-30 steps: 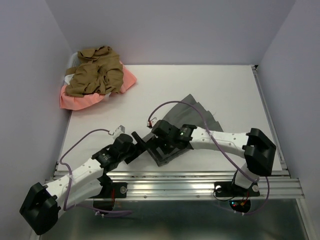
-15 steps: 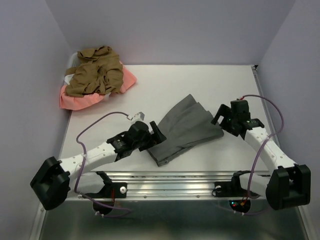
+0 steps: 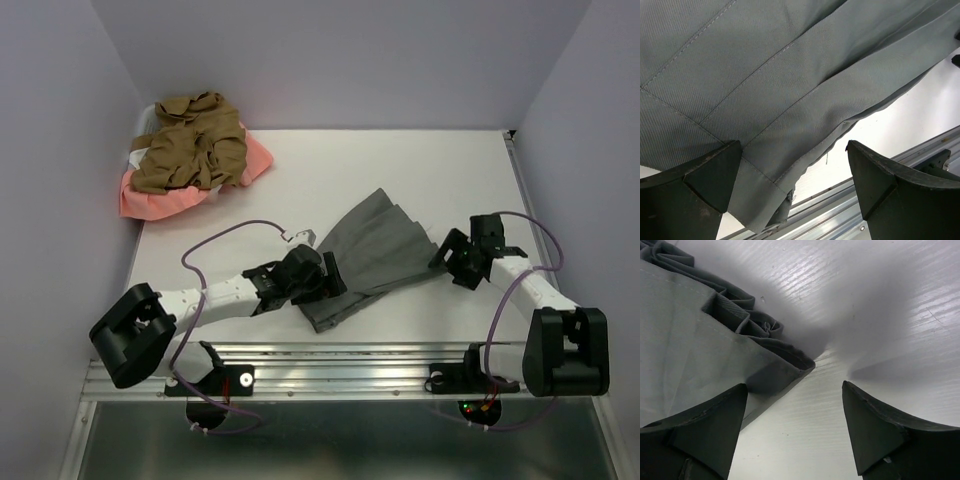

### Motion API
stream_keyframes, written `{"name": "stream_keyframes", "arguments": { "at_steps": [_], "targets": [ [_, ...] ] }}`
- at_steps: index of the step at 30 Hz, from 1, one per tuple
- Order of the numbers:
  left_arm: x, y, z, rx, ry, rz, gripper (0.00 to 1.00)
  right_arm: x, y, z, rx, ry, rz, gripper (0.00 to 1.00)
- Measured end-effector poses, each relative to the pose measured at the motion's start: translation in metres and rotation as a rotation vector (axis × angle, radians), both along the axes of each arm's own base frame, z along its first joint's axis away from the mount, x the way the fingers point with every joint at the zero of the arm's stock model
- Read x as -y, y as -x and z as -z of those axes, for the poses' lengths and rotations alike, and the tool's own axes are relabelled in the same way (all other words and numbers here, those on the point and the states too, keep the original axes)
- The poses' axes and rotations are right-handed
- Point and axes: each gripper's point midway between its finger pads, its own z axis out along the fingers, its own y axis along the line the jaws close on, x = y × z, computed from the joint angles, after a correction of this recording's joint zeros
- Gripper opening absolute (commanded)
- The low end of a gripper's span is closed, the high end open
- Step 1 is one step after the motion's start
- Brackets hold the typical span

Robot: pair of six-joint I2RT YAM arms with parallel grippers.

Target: Fold and stack the skirts

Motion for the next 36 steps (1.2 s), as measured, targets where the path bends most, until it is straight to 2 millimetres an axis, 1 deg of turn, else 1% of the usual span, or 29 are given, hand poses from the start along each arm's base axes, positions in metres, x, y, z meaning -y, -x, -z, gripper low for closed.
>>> {"name": "stream_keyframes", "arguments": {
  "at_steps": [1, 5, 6, 8, 9, 11, 12, 13, 18, 24, 26, 29, 31, 33, 35, 36],
  "targets": [
    [0.0, 0.0, 0.0, 0.003, 0.002, 0.001, 0.99, 0.0, 0.0, 0.002, -0.002, -0.003, 0.002, 0.79],
    [-0.001, 0.001, -0.002, 0.009, 0.007, 0.004, 0.99, -0.003, -0.002, 0.006, 0.021, -0.028, -0.006, 0.54],
    [-0.001, 0.001, -0.003, 0.012, 0.01, 0.004, 0.99, -0.004, -0.005, 0.005, 0.034, -0.035, -0.007, 0.43],
    [-0.001, 0.001, -0.004, 0.016, 0.013, 0.005, 0.99, -0.006, -0.012, 0.001, 0.07, -0.047, -0.01, 0.36],
    [-0.001, 0.001, -0.004, 0.018, 0.015, 0.006, 0.99, -0.006, -0.017, -0.002, 0.09, -0.048, -0.009, 0.28],
    [-0.003, 0.002, -0.002, 0.015, 0.012, 0.006, 0.99, -0.006, -0.021, -0.005, 0.113, -0.048, -0.007, 0.23],
    [-0.003, 0.003, -0.001, 0.014, 0.011, 0.006, 0.99, -0.006, -0.023, -0.006, 0.123, -0.047, -0.01, 0.13],
    [-0.004, 0.003, -0.001, 0.013, 0.01, 0.007, 0.99, -0.007, -0.026, -0.008, 0.134, -0.048, -0.011, 0.11],
    [-0.004, 0.004, 0.001, 0.009, 0.011, 0.011, 0.99, -0.007, -0.037, -0.018, 0.171, -0.048, -0.02, 0.11],
    [-0.004, 0.007, 0.004, -0.002, 0.011, 0.019, 0.99, -0.008, -0.063, -0.04, 0.253, -0.044, -0.042, 0.12],
    [-0.004, 0.008, 0.004, -0.004, 0.013, 0.022, 0.99, -0.011, -0.072, -0.043, 0.268, -0.051, -0.063, 0.12],
    [-0.004, 0.009, 0.006, -0.009, 0.012, 0.025, 0.99, -0.014, -0.082, -0.037, 0.262, -0.059, -0.097, 0.15],
    [-0.006, 0.011, 0.011, -0.018, 0.004, 0.027, 0.99, -0.014, -0.088, -0.027, 0.239, -0.054, -0.108, 0.22],
    [-0.007, 0.012, 0.014, -0.026, -0.002, 0.029, 0.99, -0.013, -0.089, -0.017, 0.212, -0.046, -0.115, 0.26],
    [-0.007, 0.014, 0.018, -0.033, -0.006, 0.031, 0.99, -0.013, -0.089, -0.007, 0.191, -0.041, -0.126, 0.34],
    [-0.007, 0.014, 0.019, -0.035, -0.007, 0.032, 0.99, -0.013, -0.089, -0.004, 0.184, -0.042, -0.133, 0.4]
  ]
}}
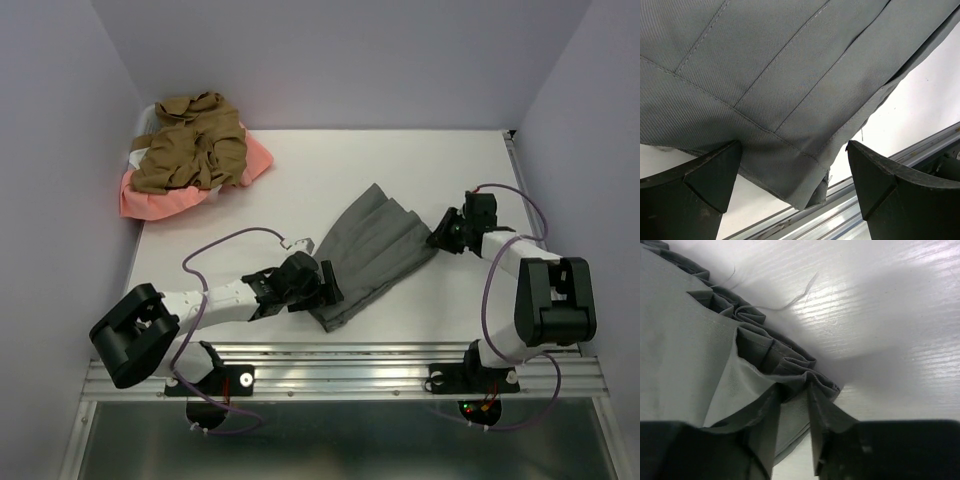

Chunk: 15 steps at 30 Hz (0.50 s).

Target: Fold and stack the skirts

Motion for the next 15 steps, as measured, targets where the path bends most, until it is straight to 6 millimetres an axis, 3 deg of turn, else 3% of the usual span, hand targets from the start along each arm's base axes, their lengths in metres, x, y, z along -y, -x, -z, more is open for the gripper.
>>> {"name": "stream_keyframes", "arguments": {
  "at_steps": [3, 4, 7, 10, 15],
  "targets": [
    [0.0, 0.001, 0.001, -0.001, 0.001, 0.001, 0.99, 0.0, -0.002, 0.004, -0.005, 0.008, -0.013, 0.59],
    [0.0, 0.001, 0.001, -0.001, 0.001, 0.001, 0.99, 0.0, -0.005, 0.002, 0.002, 0.013, -0.02, 0.76],
    [-0.001, 0.0, 0.001, -0.002, 0.001, -0.004, 0.99, 0.001, -0.012, -0.01, 0.036, 0.023, -0.036, 1.0],
    [-0.003, 0.0, -0.002, 0.001, 0.001, -0.023, 0.99, -0.002, -0.014, -0.029, 0.084, 0.02, -0.052, 1.0],
    [-0.01, -0.001, -0.018, 0.024, 0.033, -0.071, 0.99, -0.004, -0.011, -0.083, 0.227, 0.016, -0.059, 1.0]
  ]
}}
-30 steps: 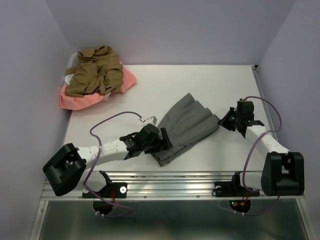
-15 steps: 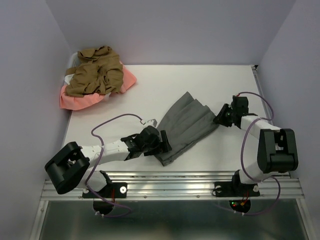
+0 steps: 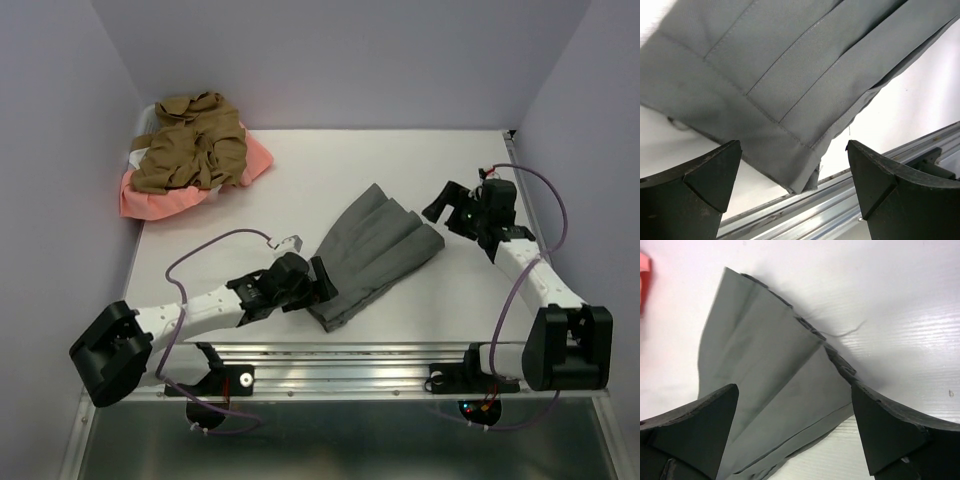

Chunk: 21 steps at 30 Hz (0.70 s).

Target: Fold and stack the skirts

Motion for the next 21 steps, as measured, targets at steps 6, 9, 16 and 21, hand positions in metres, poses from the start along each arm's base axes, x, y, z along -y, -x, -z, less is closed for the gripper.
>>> {"name": "stream_keyframes", "arguments": {
  "at_steps": [6, 9, 16, 21],
  "targets": [
    [-0.018, 0.008, -0.005, -0.046, 0.018, -0.105, 0.99, -0.026, 0.012, -0.035, 0.096, 0.021, -0.079, 1.0],
    [-0.029, 0.018, 0.01, -0.113, 0.005, -0.162, 0.99, -0.07, 0.025, -0.033, 0.094, 0.032, -0.209, 1.0],
    [-0.033, 0.023, 0.023, -0.214, 0.046, -0.294, 0.96, -0.091, 0.034, -0.024, 0.067, 0.036, -0.275, 1.0],
    [-0.024, 0.015, 0.027, -0.234, 0.065, -0.341, 0.74, -0.09, 0.034, -0.024, 0.065, 0.042, -0.268, 1.0]
  ]
}}
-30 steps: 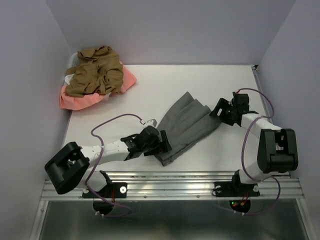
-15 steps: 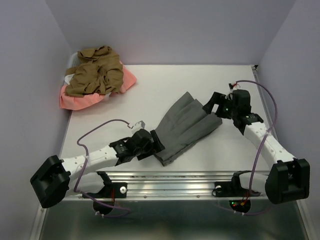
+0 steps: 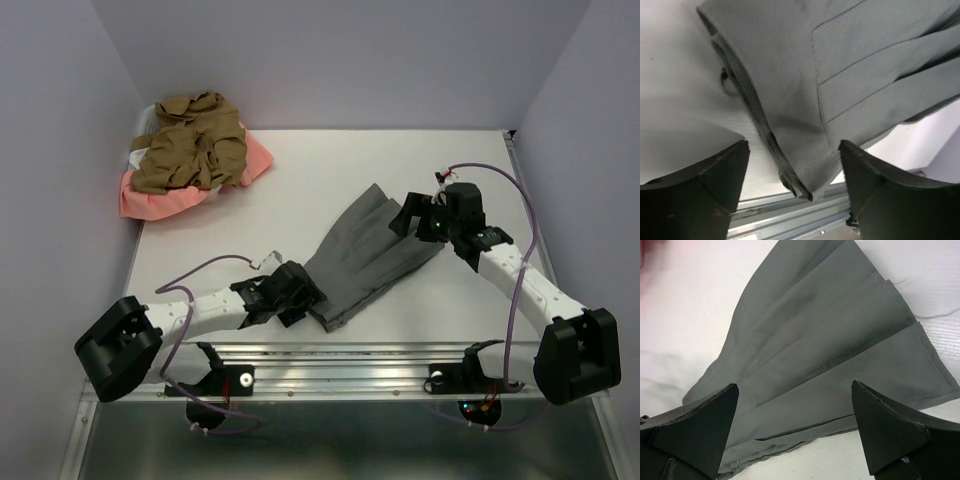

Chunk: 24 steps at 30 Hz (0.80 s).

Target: Fold and stack the skirts

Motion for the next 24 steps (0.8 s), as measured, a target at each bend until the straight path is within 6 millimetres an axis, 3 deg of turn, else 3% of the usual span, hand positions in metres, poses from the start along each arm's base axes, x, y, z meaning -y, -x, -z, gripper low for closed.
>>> {"name": "stream_keyframes", "arguments": {
  "at_steps": [5, 6, 7, 8, 15, 24],
  "targets": [
    [0.011, -0.011, 0.009, -0.021, -0.05, -0.002, 0.43, 0.003, -0.001, 0.0, 0.004, 0.011, 0.018, 1.0],
    [0.014, -0.013, 0.011, -0.028, -0.054, 0.002, 0.23, 0.004, 0.0, -0.001, 0.006, 0.011, 0.02, 1.0],
    [0.017, -0.016, 0.012, -0.025, -0.062, 0.007, 0.15, 0.005, -0.001, -0.002, 0.009, 0.013, 0.025, 1.0],
    [0.019, -0.018, 0.016, -0.025, -0.075, 0.015, 0.0, 0.005, 0.0, -0.003, 0.012, 0.014, 0.026, 1.0],
    [0.029, -0.045, 0.016, 0.04, -0.138, 0.075, 0.0, 0.007, 0.002, -0.003, 0.01, 0.024, 0.022, 1.0],
    [-0.011, -0.119, 0.01, 0.25, -0.417, 0.278, 0.0, -0.015, 0.004, -0.002, 0.026, 0.012, -0.065, 1.0]
  ]
}}
